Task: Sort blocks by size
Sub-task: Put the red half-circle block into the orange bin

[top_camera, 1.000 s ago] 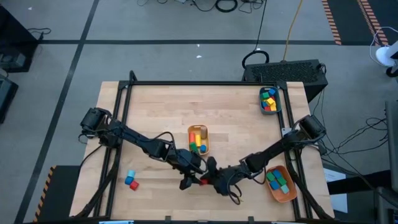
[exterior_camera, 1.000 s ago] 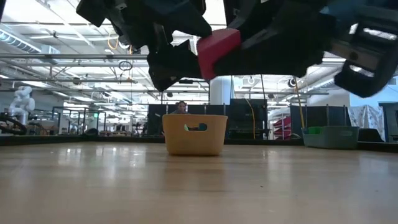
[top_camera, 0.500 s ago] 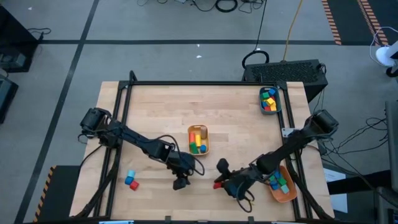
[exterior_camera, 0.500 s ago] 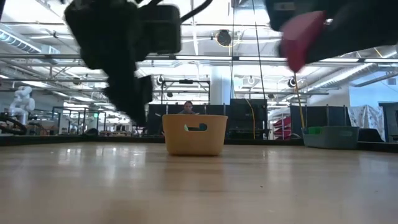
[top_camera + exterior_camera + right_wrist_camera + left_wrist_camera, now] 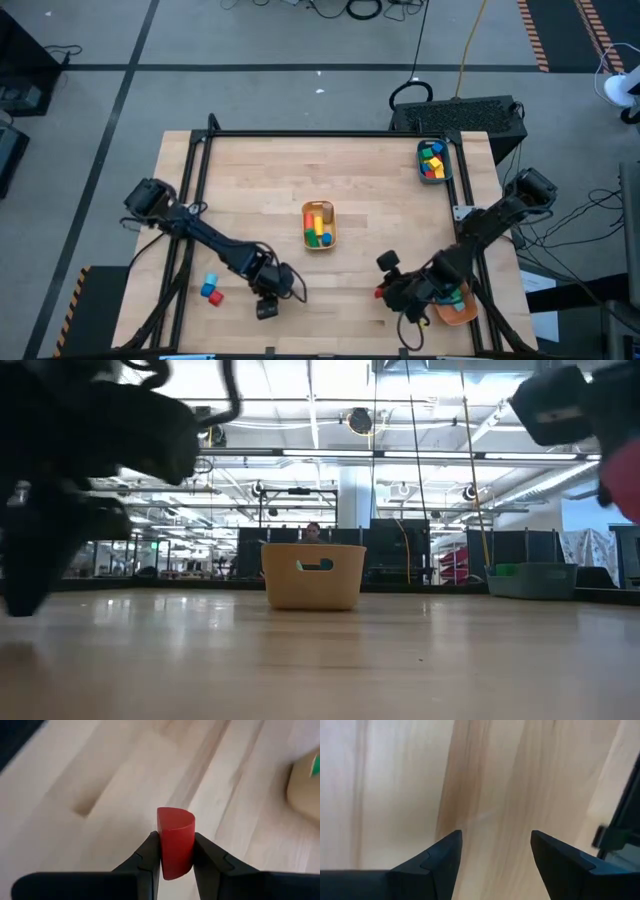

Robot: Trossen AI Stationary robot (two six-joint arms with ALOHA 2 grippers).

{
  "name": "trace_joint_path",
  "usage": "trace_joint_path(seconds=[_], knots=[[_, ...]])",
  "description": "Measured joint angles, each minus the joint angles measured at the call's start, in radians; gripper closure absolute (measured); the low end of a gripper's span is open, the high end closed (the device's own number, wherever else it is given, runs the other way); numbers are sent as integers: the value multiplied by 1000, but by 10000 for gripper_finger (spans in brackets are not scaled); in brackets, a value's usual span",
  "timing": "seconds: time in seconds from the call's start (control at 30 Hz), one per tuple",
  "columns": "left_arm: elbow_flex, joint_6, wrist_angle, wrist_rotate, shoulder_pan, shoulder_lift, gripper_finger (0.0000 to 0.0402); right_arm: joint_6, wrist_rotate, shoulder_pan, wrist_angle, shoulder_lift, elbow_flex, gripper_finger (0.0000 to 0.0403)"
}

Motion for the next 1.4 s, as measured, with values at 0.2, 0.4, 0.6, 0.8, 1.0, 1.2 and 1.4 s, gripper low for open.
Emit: trace_joint_path(seconds=[0.2, 0.4, 0.6, 0.8, 1.0, 1.2, 1.4], knots=[[0, -67, -94, -16, -49, -8, 164, 148, -2, 50, -148, 0, 0, 331], [0, -119, -177, -45, -83, -56, 164, 304, -3, 112, -283, -35, 1, 331], [0, -181, -260, -107, -111, -112, 164, 498, -4, 185, -403, -110, 2, 332], [0, -252, -345, -131, -123, -160, 164, 716, -60, 259, -502, -191, 2, 332], [0, -258, -373, -161, -144, -182, 164, 924, -190, 325, -554, -210, 2, 332], [0, -258, -408, -223, -180, -181, 164, 1052, -211, 380, -593, -210, 2, 322], [0, -258, -446, -298, -213, -181, 164, 1207, -212, 396, -668, -210, -24, 306]])
